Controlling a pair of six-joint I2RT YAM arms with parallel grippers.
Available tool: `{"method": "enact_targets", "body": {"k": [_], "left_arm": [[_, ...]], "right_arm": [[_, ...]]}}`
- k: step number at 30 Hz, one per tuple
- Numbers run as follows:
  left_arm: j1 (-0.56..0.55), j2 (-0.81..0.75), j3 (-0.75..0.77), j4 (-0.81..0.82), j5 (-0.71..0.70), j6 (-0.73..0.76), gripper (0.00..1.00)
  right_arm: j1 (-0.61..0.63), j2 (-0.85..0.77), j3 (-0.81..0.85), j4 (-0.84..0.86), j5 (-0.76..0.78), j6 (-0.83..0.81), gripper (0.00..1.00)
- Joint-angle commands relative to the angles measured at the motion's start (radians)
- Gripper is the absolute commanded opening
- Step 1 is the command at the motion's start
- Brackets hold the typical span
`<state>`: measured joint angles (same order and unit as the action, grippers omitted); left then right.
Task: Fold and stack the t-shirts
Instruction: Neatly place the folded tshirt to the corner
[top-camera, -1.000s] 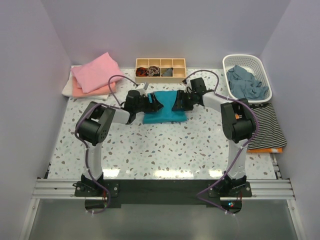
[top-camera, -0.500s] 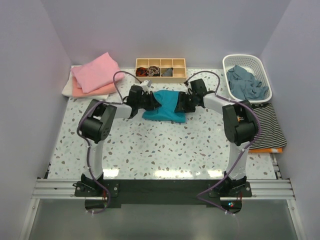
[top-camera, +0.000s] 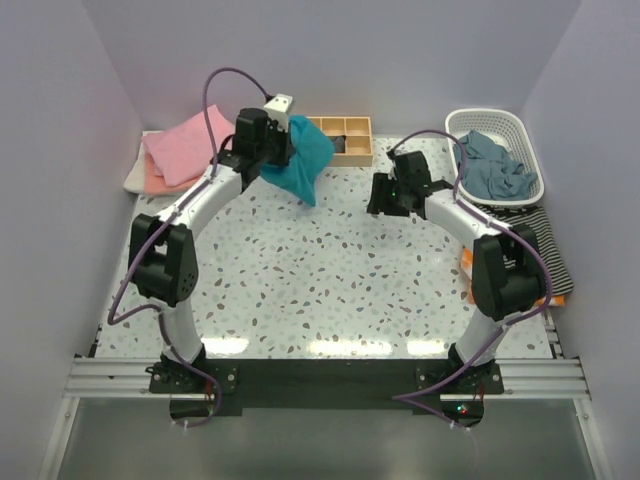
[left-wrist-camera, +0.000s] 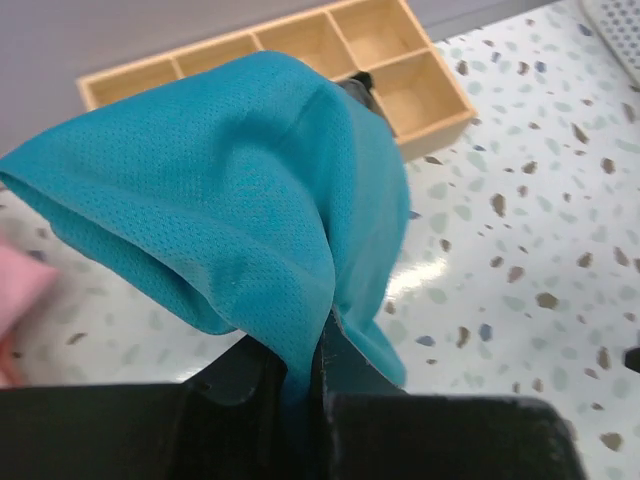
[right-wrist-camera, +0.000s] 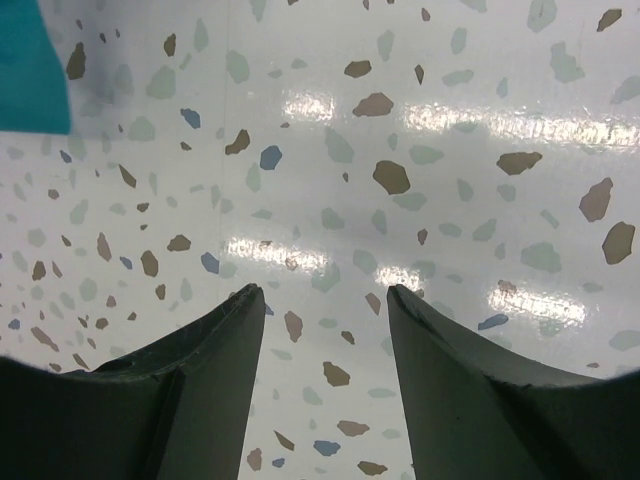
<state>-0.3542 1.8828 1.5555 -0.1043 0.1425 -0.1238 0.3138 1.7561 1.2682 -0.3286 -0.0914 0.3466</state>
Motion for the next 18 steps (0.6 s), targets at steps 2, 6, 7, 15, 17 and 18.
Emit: {"method": "enact_targets", "body": {"k": [2, 6, 7, 15, 17, 18], "left_arm": [[0.124, -0.008, 0.152, -0.152, -0.089, 0.170, 0.00], [0.271, 0.048, 0.231, -0.150, -0.075, 0.185, 0.00], [0.293, 0.067, 0.259, -0.138, -0.069, 0.190, 0.00], [0.483, 0.340, 0.521, -0.138, -0.006, 0.162, 0.00], [0.506, 0.384, 0.532, -0.105, -0.021, 0.144, 0.24], [0.526, 0.392, 0.519, -0.078, -0.035, 0.133, 0.38]], "right_arm": [[0.001, -0.001, -0.018, 0.005, 0.007, -0.011, 0.56], [0.002, 0.005, -0.021, 0.011, -0.001, -0.014, 0.56], [0.001, 0.011, -0.018, 0.013, -0.004, -0.014, 0.56], [0.002, 0.068, 0.008, 0.010, -0.042, -0.018, 0.56], [0.001, 0.075, 0.010, 0.005, -0.045, -0.024, 0.56], [0.002, 0.077, 0.008, 0.005, -0.044, -0.026, 0.56]]}}
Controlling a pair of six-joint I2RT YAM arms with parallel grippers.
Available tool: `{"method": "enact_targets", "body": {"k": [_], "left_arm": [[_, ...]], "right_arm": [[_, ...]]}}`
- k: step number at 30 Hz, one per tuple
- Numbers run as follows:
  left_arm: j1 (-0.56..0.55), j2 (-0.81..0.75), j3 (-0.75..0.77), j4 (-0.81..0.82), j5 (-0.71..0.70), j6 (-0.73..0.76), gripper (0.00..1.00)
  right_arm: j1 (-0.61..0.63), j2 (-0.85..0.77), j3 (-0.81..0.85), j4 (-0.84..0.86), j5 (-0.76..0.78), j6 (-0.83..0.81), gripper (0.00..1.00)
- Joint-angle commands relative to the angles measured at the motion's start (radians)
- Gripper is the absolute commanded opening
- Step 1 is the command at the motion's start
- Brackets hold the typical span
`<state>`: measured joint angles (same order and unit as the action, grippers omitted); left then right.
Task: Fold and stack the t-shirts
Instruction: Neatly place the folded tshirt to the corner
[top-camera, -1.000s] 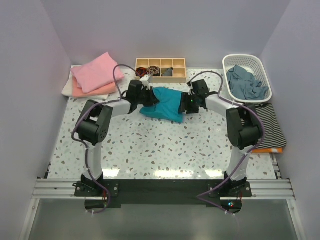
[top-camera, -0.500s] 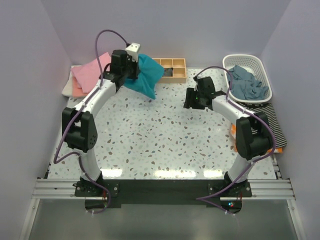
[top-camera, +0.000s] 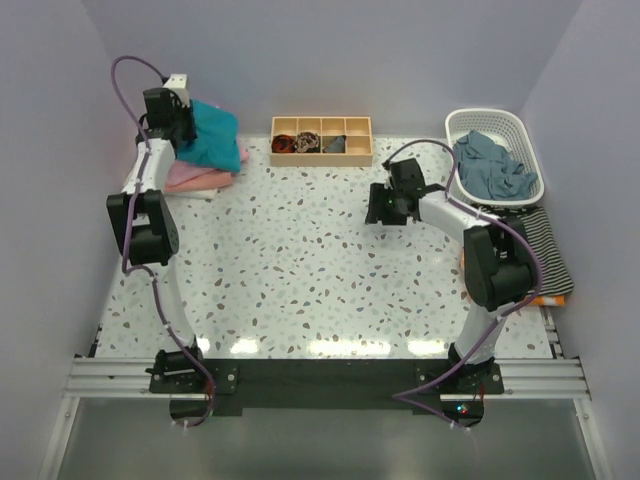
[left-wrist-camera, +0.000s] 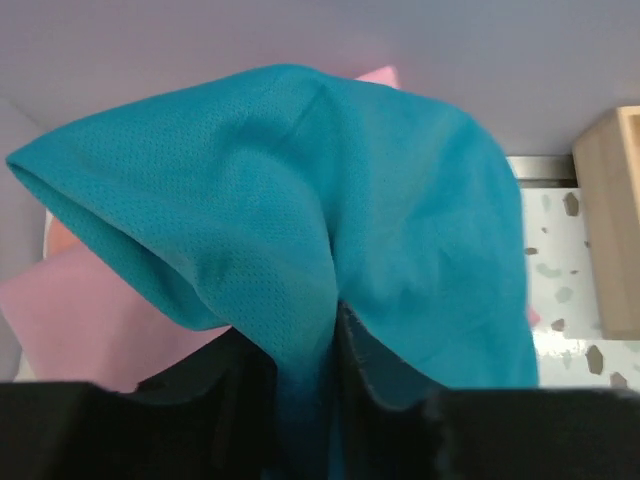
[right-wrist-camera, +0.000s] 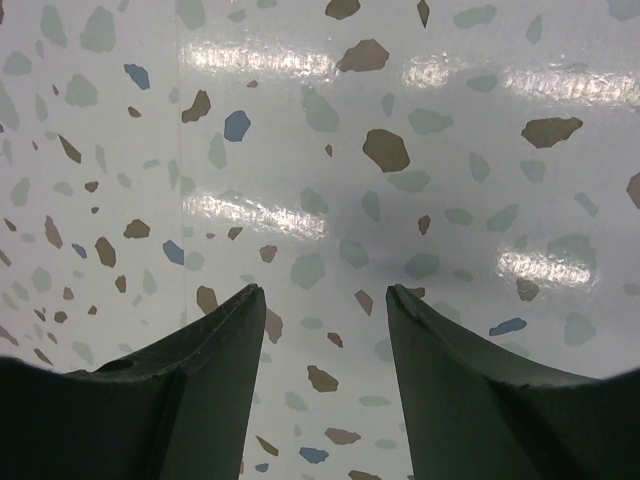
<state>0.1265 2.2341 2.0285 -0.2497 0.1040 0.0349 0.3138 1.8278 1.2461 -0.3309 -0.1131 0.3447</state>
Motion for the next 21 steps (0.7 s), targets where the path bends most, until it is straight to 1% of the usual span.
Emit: {"method": "enact_targets", "body": {"k": [1, 2, 3, 4, 5, 6, 8, 12, 13, 16, 19, 20, 21], "left_arm": [[0.054, 0.056, 0.035, 0.087, -0.003, -0.027, 0.48], [0.062, 0.062, 0.035, 0.089, -0.035, -0.059, 0.69], [0.079, 0.064, 0.035, 0.089, -0.046, -0.066, 0.79], [0.082, 0.052, 0.021, 0.099, -0.056, -0.070, 0.97], [0.085, 0.035, 0.004, 0.113, -0.078, -0.072, 1.00], [0.085, 0.015, -0.017, 0.128, -0.131, -0.072, 1.00], [0.085, -0.062, -0.080, 0.174, -0.156, -0.069, 1.00], [0.075, -0.212, -0.180, 0.213, -0.161, -0.104, 1.00], [0.068, -0.272, -0.192, 0.219, -0.153, -0.107, 1.00], [0.015, -0.381, -0.247, 0.221, -0.161, -0.112, 1.00], [-0.082, -0.485, -0.321, 0.214, -0.184, -0.110, 1.00], [-0.143, -0.511, -0.350, 0.224, -0.196, -0.109, 1.00], [-0.171, -0.568, -0.422, 0.233, -0.198, -0.127, 1.00]], "right_arm": [[0.001, 0.007, 0.030, 0.004, -0.023, -0.024, 0.56], [0.001, 0.008, 0.030, 0.003, -0.022, -0.026, 0.56], [0.002, 0.008, 0.030, 0.001, -0.022, -0.029, 0.56], [0.002, 0.007, 0.030, -0.002, -0.019, -0.027, 0.56], [0.002, 0.004, 0.027, -0.002, -0.017, -0.029, 0.56], [0.001, -0.004, 0.024, -0.002, -0.014, -0.029, 0.56], [0.001, -0.016, 0.018, 0.006, 0.001, -0.026, 0.56], [0.002, -0.061, -0.008, 0.035, 0.029, -0.018, 0.56], [0.001, -0.068, -0.013, 0.039, 0.030, -0.016, 0.56], [0.002, -0.096, -0.023, 0.047, 0.043, -0.015, 0.57], [0.001, -0.102, -0.024, 0.043, 0.046, -0.013, 0.57], [0.002, -0.104, -0.022, 0.041, 0.046, -0.010, 0.56], [0.002, -0.108, -0.023, 0.036, 0.052, -0.010, 0.56]]}}
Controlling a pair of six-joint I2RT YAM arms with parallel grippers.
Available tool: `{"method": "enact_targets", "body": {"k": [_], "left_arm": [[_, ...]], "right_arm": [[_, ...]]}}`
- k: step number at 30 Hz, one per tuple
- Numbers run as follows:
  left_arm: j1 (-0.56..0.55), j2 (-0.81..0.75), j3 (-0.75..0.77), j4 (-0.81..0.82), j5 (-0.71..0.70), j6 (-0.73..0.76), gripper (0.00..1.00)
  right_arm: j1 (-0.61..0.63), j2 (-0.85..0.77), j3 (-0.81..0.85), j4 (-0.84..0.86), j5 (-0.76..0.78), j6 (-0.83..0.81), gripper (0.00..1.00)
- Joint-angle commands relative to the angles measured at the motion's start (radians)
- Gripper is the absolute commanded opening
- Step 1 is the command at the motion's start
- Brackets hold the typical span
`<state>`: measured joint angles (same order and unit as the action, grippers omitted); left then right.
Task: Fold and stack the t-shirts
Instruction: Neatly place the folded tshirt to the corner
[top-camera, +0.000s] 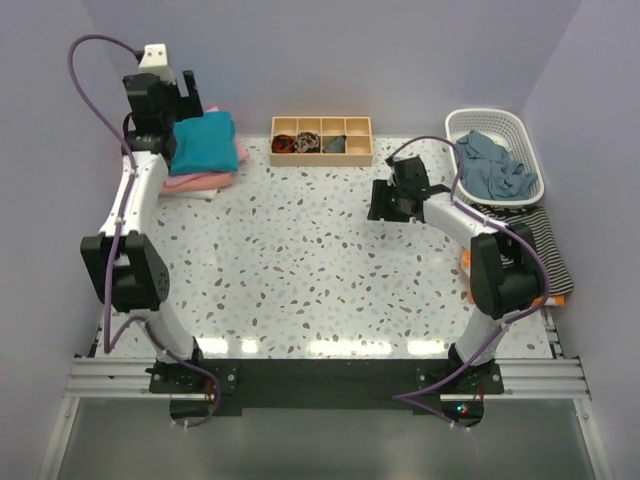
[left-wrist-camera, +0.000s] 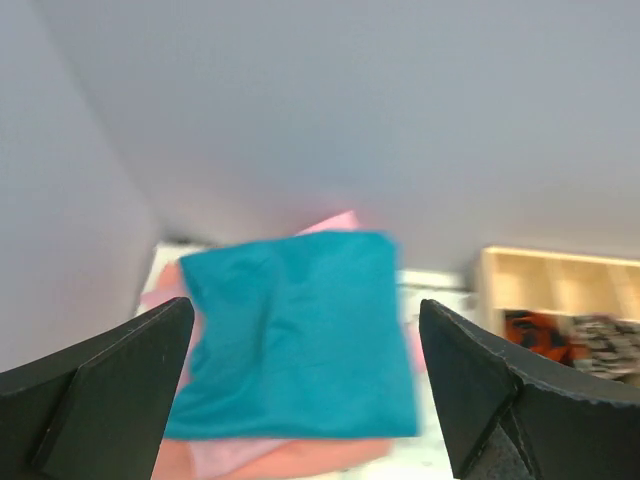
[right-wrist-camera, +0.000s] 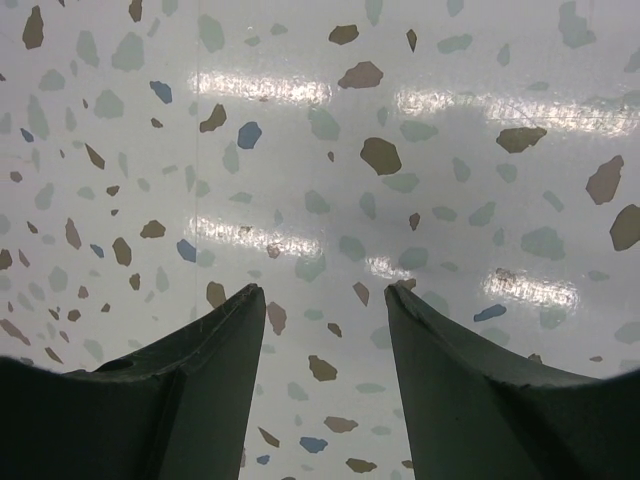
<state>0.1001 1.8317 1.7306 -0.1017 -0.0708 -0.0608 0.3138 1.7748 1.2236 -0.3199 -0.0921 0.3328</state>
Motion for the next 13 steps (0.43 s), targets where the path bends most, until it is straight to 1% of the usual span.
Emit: {"method": "enact_targets", "body": {"k": [1, 2, 3, 4, 5, 6, 7, 8, 10, 11, 12, 13], "left_arm": [[-0.172, -0.193, -0.161, 0.124, -0.015, -0.043, 1.00], [-0.234, -0.224, -0.199, 0.138, -0.011, -0.056, 1.00], [-0.265, -0.283, -0.291, 0.187, -0.004, -0.089, 1.00], [-0.295, -0.313, -0.337, 0.209, 0.015, -0.102, 1.00], [-0.350, -0.339, -0.379, 0.227, 0.050, -0.117, 1.00], [-0.376, -0.380, -0.455, 0.261, 0.066, -0.149, 1.00], [-0.402, -0.399, -0.486, 0.267, 0.107, -0.157, 1.00], [-0.457, -0.413, -0.511, 0.260, 0.112, -0.165, 1.00], [-0.517, -0.462, -0.604, 0.254, 0.080, -0.168, 1.00], [-0.567, -0.475, -0.640, 0.261, 0.016, -0.169, 1.00], [-0.582, -0.500, -0.701, 0.269, 0.009, -0.186, 1.00], [-0.592, -0.512, -0.727, 0.270, 0.005, -0.198, 1.00]], "right_arm": [[0.001, -0.067, -0.006, 0.027, 0.038, 0.003, 0.56], [0.002, -0.078, -0.019, 0.030, 0.048, 0.008, 0.56], [0.002, -0.089, -0.027, 0.036, 0.054, 0.009, 0.56], [0.001, -0.113, -0.036, 0.035, 0.072, 0.009, 0.56], [0.004, -0.126, -0.048, 0.039, 0.081, 0.011, 0.56], [0.002, -0.136, -0.070, 0.039, 0.087, 0.011, 0.56], [0.002, -0.150, -0.081, 0.039, 0.098, 0.011, 0.56], [0.004, -0.176, -0.093, 0.041, 0.112, 0.008, 0.57], [0.002, -0.207, -0.128, 0.044, 0.141, 0.008, 0.57], [0.004, -0.234, -0.142, 0.045, 0.152, 0.009, 0.56], [0.002, -0.247, -0.168, 0.050, 0.163, 0.011, 0.57], [0.004, -0.259, -0.182, 0.054, 0.173, 0.012, 0.56]]}}
